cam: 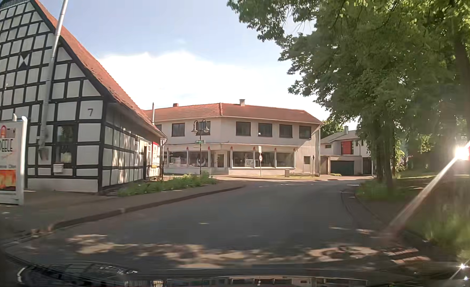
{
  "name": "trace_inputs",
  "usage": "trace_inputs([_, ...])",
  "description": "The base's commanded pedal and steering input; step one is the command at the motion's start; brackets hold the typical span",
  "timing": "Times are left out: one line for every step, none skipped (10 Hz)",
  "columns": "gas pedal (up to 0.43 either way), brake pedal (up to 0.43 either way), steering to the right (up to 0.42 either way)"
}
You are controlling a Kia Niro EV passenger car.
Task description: Follow the waypoints while adhering to traffic rules and regulations
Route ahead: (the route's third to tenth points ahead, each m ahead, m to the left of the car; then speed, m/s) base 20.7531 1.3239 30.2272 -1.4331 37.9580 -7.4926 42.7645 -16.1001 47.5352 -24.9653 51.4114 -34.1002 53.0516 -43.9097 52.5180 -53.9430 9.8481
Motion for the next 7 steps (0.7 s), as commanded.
trace_inputs([0.098, 0.0, 0.078])
trace_inputs([0.087, 0.0, 0.078])
trace_inputs([0.087, 0.0, 0.078])
trace_inputs([0.087, 0.0, 0.078])
trace_inputs([0.087, 0.0, 0.078])
trace_inputs([0.087, 0.0, 0.079])
trace_inputs([0.087, 0.0, 0.079])
